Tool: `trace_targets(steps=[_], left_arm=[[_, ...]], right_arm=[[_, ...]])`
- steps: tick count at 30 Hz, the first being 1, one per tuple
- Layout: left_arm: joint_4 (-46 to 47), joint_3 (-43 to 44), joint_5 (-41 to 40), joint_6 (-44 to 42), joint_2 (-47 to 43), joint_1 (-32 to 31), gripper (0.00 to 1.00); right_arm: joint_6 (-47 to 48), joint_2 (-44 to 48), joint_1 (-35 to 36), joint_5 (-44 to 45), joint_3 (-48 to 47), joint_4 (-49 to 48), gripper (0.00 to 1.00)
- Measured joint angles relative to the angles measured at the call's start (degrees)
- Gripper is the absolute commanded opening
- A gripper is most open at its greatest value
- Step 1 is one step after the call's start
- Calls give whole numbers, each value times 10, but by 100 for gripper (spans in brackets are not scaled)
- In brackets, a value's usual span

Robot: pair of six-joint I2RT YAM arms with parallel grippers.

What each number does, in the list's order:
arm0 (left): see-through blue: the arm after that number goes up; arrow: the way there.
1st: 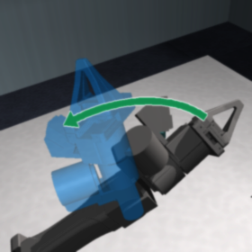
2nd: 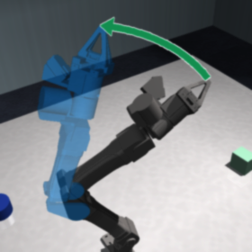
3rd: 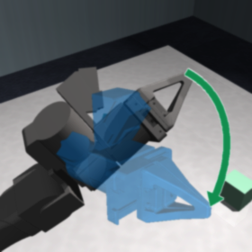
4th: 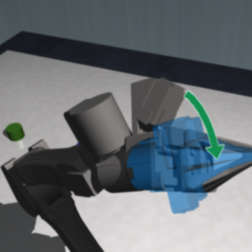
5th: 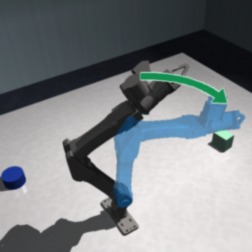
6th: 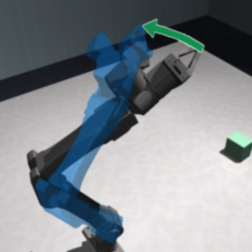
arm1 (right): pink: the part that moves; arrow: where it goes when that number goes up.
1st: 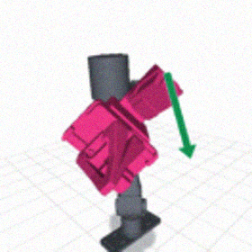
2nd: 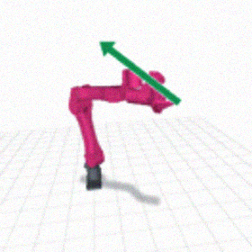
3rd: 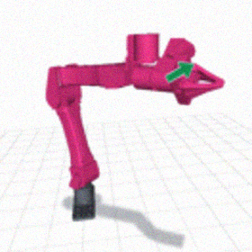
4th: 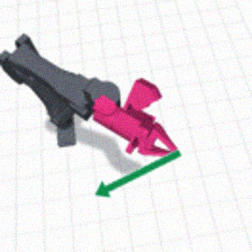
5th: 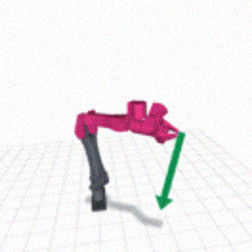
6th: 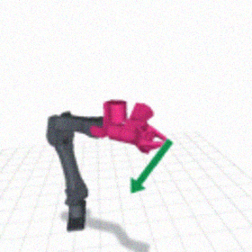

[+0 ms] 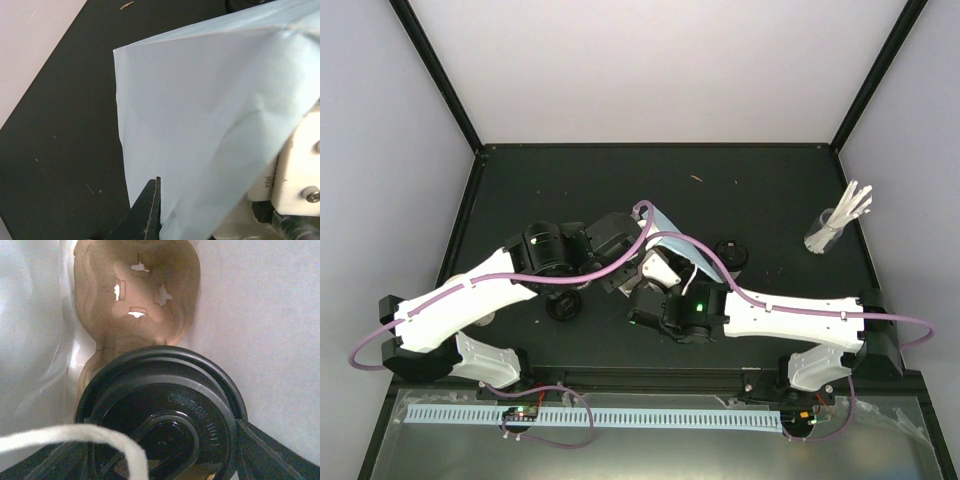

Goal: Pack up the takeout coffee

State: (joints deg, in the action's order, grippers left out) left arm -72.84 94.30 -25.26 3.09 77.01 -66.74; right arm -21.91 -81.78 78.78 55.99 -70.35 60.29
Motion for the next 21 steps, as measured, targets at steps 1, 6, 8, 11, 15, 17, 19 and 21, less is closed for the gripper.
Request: trace_targets(steps=[1,6,8,11,15,17,19,21], left_arm=[[0,-1,0,0,0,0,2],[1,-1,0,1,0,0,1],[2,-1,1,1,0,0,2],[6,-6,3,0,-1,0,2],[9,-10,7,0,-1,-1,2],[10,-10,6,0,-1,-1,2],[10,-10,6,-1,-1,-1,2],[10,-10,6,-4,-2,-1,1]], right_arm=[[4,1,-1,-4,0,-2,47],[11,5,-2,-26,0,-6,45],[10,9,-2,-30,0,-2,45],[2,14,8,-28,-1,13,45],[-28,11,37,-23,-19,44,44],[-44,8,50,-21,-21,50,44],[-64,1,63,-19,-21,57,44],[-82,-11,77,-16,-21,61,44]])
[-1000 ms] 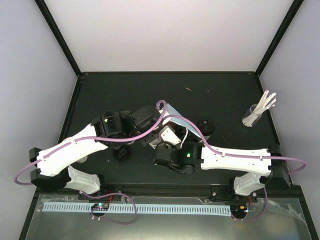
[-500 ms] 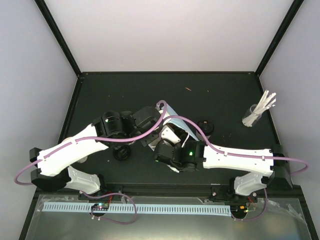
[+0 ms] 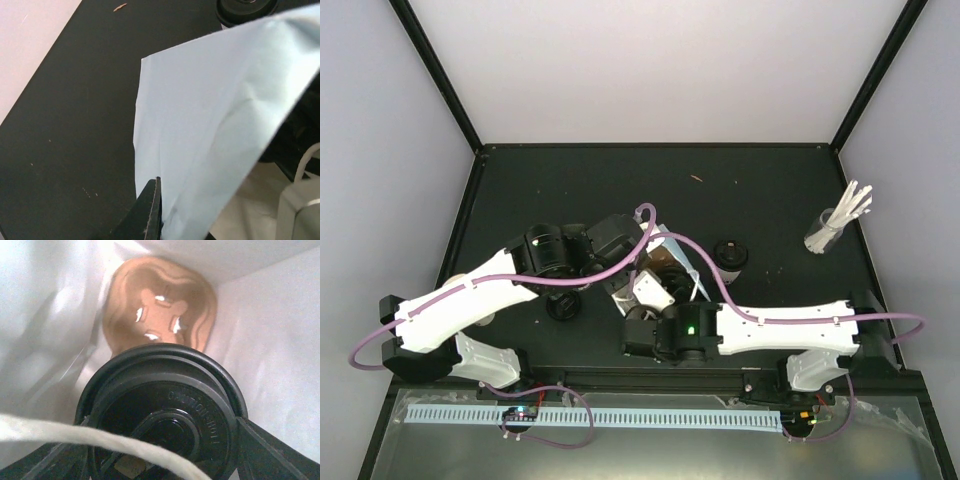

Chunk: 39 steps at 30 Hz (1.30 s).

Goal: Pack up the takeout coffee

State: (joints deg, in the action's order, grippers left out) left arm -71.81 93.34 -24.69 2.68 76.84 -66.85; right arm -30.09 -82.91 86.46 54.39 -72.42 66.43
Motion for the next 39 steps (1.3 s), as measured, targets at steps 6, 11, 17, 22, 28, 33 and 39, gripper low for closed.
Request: trace_targets(steps=[6,11,17,22,28,33,39], left_arm=[[0,-1,-1,-14,-8,-1,1],[-3,-5,-7,-26,-12,-11,2],[-10,-7,-11,-37,-14,-21,2],[-15,-9,-13,-41,-15,-28,2],[-16,-17,-13,-42,-20,-32,2],[-15,-21,-13,-42,-20,-32,2],[-14,-24,-12,-42,-20,-32,2]], right_arm=[[-30,-42,26,2,5,-5,44],[-33,-64,32,2,18,-26,44],[-32,-71,33,5,24,-56,45],[-23,-71,33,6,36,-87,45],[-12,-71,26,4,47,-115,45],[1,-63,11,-9,67,-148,45],[17,-55,-11,-24,86,-174,45]])
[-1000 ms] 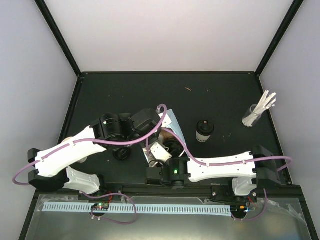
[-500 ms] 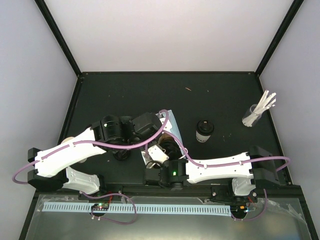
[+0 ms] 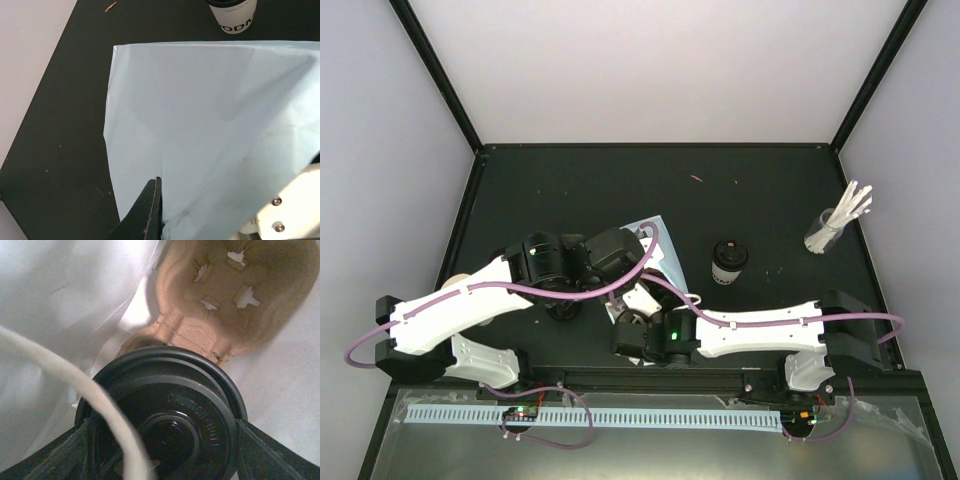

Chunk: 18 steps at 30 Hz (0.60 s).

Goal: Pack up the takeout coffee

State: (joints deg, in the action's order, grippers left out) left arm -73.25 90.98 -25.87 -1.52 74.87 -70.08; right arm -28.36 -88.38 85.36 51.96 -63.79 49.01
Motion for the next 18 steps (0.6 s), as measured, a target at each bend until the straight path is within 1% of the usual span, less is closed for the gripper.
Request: trace_targets(steps=[18], left_arm=[[0,0,16,0,8,0,2]], right_arm=[[49,14,-47,-18,46,-75,44]])
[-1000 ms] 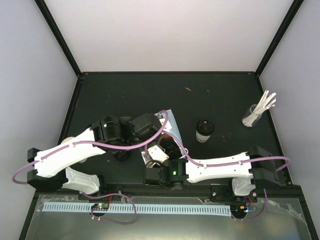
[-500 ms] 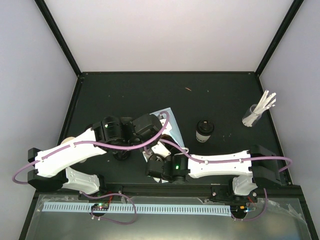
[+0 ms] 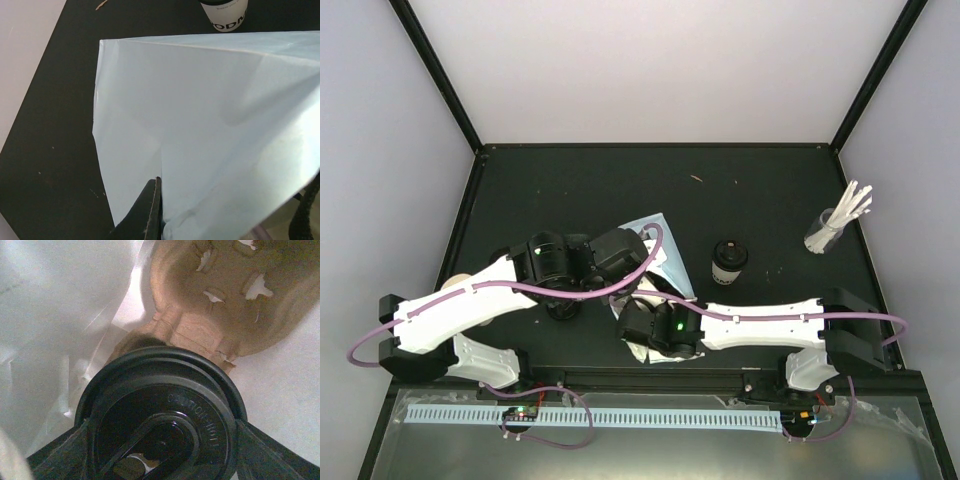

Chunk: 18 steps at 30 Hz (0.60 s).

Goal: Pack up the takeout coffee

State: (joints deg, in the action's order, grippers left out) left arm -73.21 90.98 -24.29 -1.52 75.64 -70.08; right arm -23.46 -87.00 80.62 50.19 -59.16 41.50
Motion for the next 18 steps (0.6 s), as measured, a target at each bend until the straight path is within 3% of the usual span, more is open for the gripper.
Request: trace_targets(steps=[18], left_arm=[[0,0,18,1,2,0,2]], right_arm=[[61,31,-18,-12,58,-92,44]])
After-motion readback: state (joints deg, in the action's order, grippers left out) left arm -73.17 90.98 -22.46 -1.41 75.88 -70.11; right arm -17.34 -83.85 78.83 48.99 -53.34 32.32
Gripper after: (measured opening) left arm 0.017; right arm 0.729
